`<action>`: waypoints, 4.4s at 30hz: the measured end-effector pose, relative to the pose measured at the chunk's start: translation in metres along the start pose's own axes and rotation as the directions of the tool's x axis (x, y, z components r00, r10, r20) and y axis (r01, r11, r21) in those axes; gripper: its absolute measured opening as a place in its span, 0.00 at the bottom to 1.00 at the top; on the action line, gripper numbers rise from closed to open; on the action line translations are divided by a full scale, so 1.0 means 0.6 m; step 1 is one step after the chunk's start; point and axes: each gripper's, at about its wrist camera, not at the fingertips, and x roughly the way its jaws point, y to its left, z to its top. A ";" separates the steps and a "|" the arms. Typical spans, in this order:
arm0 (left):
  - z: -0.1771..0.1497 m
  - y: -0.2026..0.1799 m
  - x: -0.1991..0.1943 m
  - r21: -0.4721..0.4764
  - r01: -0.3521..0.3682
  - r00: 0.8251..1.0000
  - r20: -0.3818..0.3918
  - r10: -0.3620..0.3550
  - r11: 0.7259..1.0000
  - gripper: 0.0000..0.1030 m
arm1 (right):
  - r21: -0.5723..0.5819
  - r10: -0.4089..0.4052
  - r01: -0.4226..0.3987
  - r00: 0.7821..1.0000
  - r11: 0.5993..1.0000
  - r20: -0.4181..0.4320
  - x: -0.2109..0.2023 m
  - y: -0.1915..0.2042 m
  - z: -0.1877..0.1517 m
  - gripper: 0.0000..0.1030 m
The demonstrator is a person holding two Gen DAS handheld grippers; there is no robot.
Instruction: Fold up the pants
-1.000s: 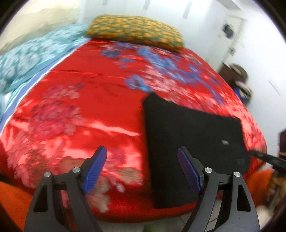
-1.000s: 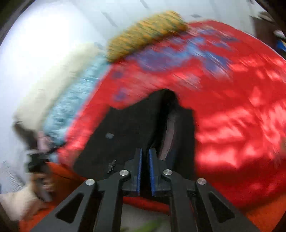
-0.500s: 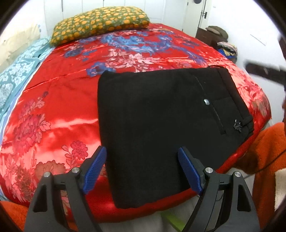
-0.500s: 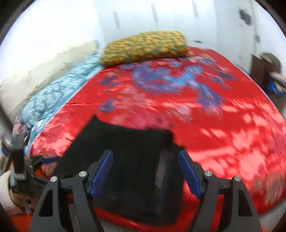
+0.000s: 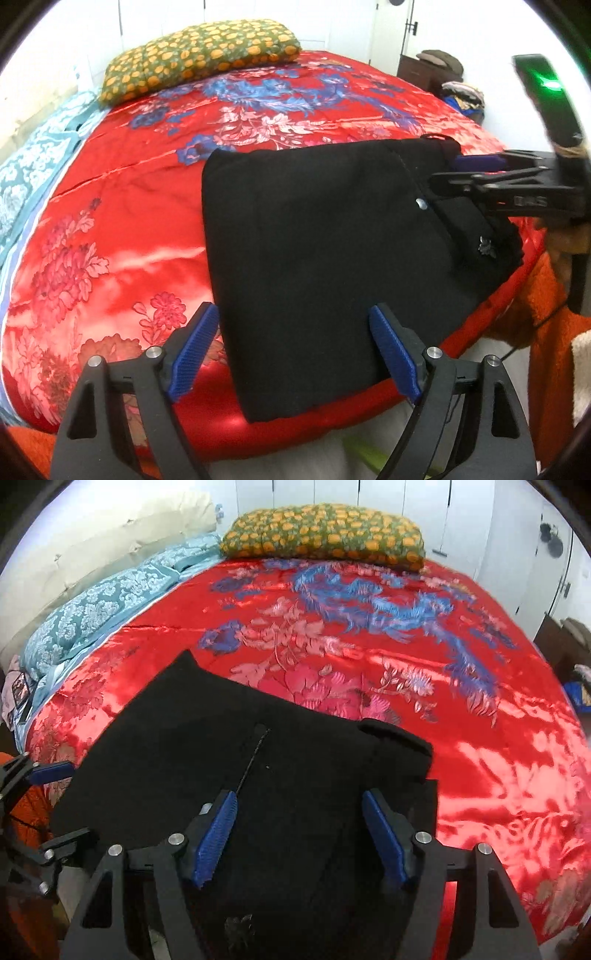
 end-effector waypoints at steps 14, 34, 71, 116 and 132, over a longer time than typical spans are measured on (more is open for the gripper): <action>0.011 0.012 -0.006 -0.047 -0.022 0.999 0.032 0.023 0.999 0.83 | -0.137 0.029 -0.023 0.999 0.990 0.036 -0.071 0.066 -0.079 0.69; 0.011 0.010 0.003 -0.034 -0.056 0.998 0.018 0.057 0.998 0.83 | -0.016 -0.022 0.021 0.996 1.000 -0.089 -0.017 -0.003 -0.112 0.81; 0.008 0.034 0.001 -0.090 -0.025 0.999 -0.026 0.022 0.996 0.84 | -0.015 -0.143 0.142 0.982 0.990 -0.123 -0.034 -0.059 -0.119 0.32; 0.025 -0.055 0.072 -0.064 -0.071 0.964 -0.261 0.052 0.995 0.95 | 0.024 0.031 -0.028 0.992 0.999 -0.123 -0.036 -0.048 -0.122 0.81; 0.047 -0.023 -0.017 -0.108 -0.214 0.970 -0.141 0.198 0.971 0.95 | 0.199 0.038 -0.059 0.994 0.978 0.106 -0.117 -0.109 -0.132 0.96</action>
